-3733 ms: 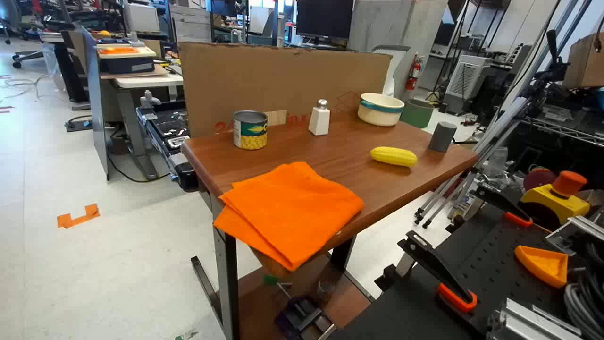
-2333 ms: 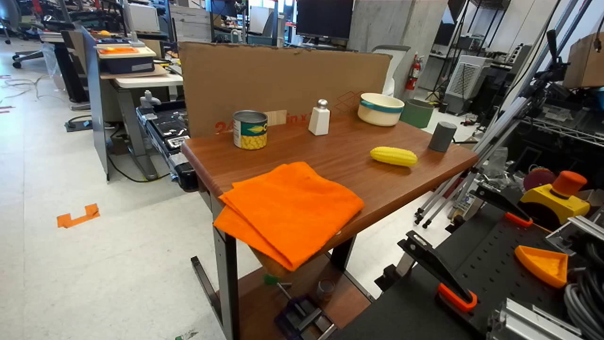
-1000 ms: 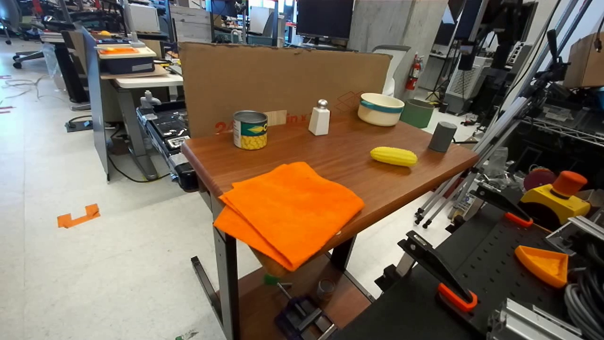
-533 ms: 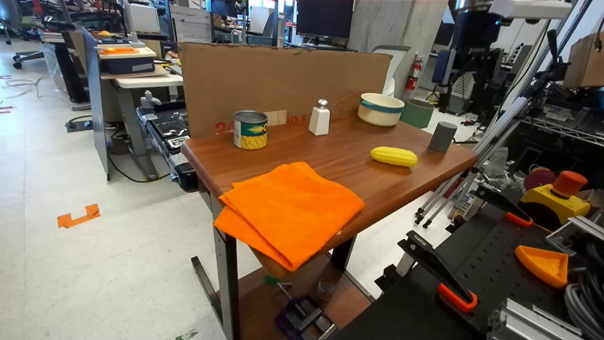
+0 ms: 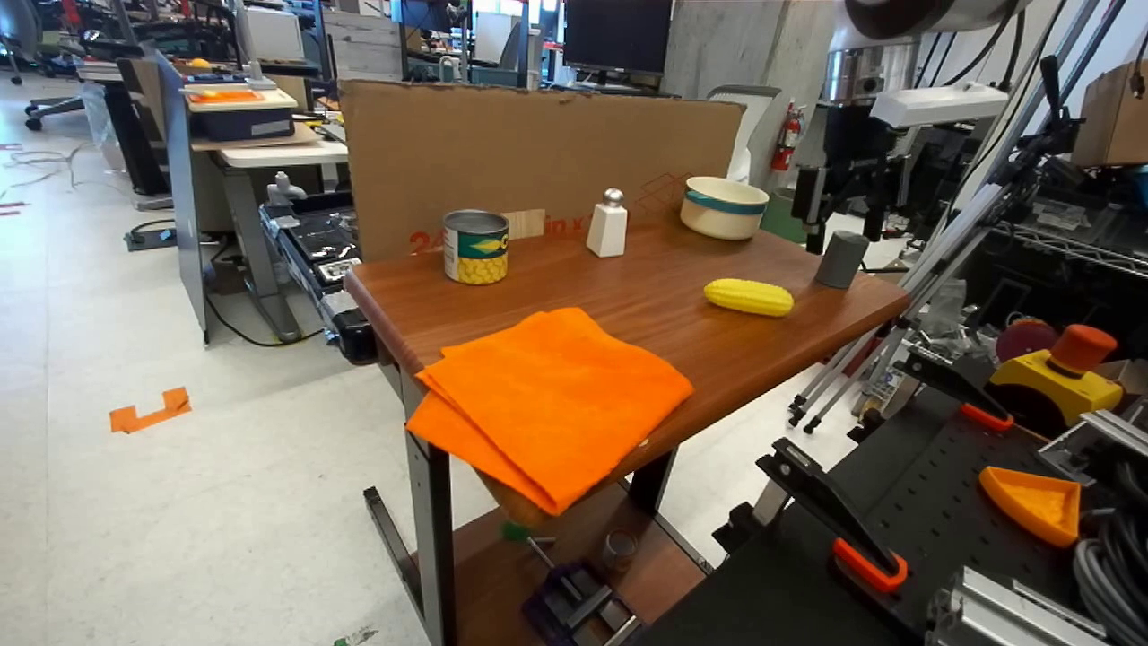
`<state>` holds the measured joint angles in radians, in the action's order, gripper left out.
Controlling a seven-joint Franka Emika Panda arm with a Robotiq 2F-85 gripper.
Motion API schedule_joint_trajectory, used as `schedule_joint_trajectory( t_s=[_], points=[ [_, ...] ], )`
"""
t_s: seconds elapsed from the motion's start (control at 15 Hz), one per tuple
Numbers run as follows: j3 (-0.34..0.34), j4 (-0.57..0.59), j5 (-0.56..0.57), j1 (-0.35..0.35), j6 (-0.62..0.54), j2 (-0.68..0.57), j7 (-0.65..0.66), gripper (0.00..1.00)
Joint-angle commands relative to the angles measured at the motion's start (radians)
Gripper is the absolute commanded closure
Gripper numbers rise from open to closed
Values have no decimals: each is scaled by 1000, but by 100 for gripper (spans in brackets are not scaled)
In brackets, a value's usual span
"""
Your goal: Put the green object inside the pot
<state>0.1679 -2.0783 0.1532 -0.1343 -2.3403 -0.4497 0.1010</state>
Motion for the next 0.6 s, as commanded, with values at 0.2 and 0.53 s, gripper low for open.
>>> schedule_joint_trajectory(
  t_s=[0.2,0.53],
  points=[
    [30,48,51,33,32,-79,38,33],
    [23,43,37,41,28,-58,39,67]
  ],
)
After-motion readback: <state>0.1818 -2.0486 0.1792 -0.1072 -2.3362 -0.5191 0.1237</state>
